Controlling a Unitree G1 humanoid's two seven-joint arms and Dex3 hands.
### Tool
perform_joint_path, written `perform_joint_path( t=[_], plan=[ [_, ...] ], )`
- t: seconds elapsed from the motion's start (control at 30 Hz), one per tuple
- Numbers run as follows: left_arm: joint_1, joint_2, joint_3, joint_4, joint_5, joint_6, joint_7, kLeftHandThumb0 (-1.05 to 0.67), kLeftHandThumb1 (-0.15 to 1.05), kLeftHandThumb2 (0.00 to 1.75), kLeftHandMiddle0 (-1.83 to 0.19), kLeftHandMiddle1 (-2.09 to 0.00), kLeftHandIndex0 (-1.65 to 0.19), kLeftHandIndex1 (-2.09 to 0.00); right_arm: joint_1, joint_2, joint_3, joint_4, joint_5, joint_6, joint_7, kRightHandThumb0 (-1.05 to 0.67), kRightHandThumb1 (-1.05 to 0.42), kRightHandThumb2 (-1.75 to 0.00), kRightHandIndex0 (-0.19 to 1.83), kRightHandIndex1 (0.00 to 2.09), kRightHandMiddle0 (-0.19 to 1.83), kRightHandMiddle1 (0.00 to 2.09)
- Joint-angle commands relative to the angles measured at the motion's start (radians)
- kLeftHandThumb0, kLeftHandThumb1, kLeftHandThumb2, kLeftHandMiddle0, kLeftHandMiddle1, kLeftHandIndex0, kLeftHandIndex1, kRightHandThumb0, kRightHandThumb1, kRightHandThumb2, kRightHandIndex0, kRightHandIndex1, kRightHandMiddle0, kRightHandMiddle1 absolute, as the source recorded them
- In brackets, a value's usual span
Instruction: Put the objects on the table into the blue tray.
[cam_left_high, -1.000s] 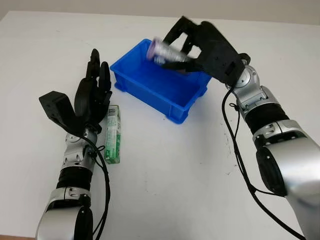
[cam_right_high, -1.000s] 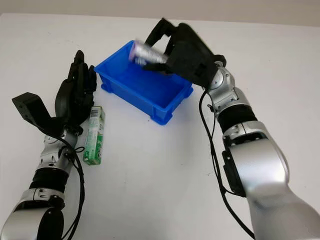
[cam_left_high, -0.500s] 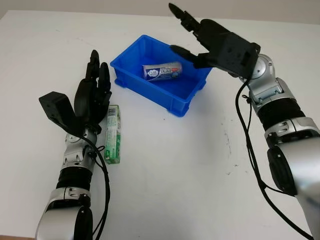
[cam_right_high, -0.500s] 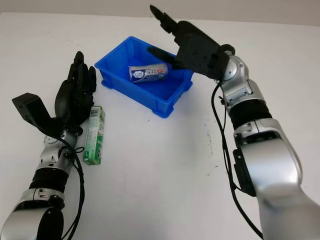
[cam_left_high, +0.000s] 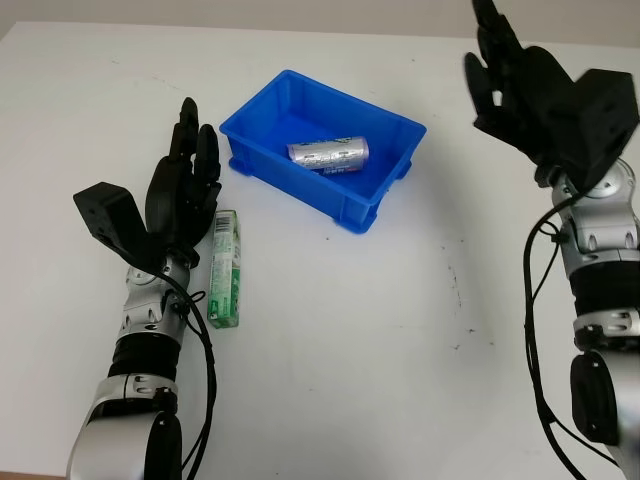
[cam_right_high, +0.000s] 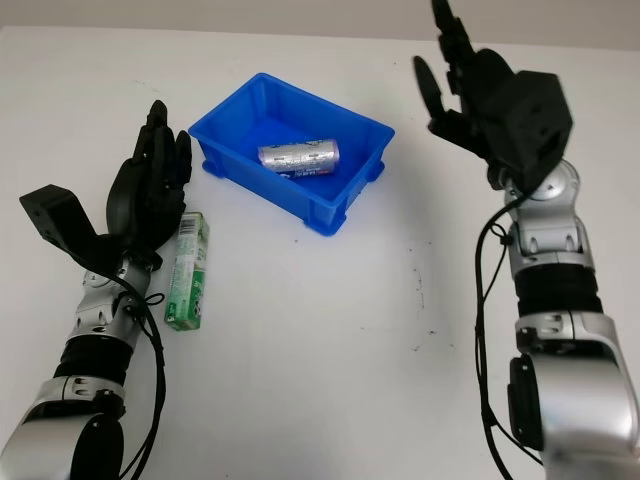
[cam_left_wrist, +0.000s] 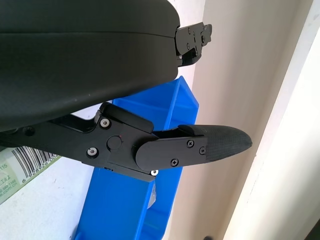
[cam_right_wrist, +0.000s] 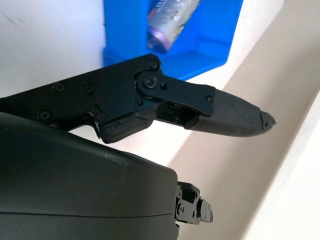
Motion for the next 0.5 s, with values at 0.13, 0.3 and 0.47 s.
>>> perform_joint_path(
  t=[0.13,0.3,0.47],
  plan=[
    [-0.006,0.027,0.0,-0.004,0.003,0.006,-0.017,-0.76,1.05,0.49,0.19,0.0,0.19,0.0,0.145,0.043,-0.034,-0.166,0.051,0.093,-0.04,-0.8,-1.05,-0.8,-0.19,0.0,-0.19,0.0],
    [-0.005,0.041,0.003,-0.019,-0.002,0.028,-0.022,-0.77,1.05,0.48,0.19,0.0,0.19,0.0,0.203,0.084,-0.042,-0.271,0.086,0.171,-0.069,-0.78,-1.05,-0.82,-0.19,0.0,-0.19,0.0],
    [-0.004,0.063,-0.002,-0.031,0.003,0.026,-0.046,-0.75,1.05,0.49,0.19,0.0,0.19,0.0,0.217,0.103,-0.038,-0.297,0.093,0.196,-0.082,-0.76,-1.05,-0.83,-0.19,0.0,-0.19,0.0]
  ],
)
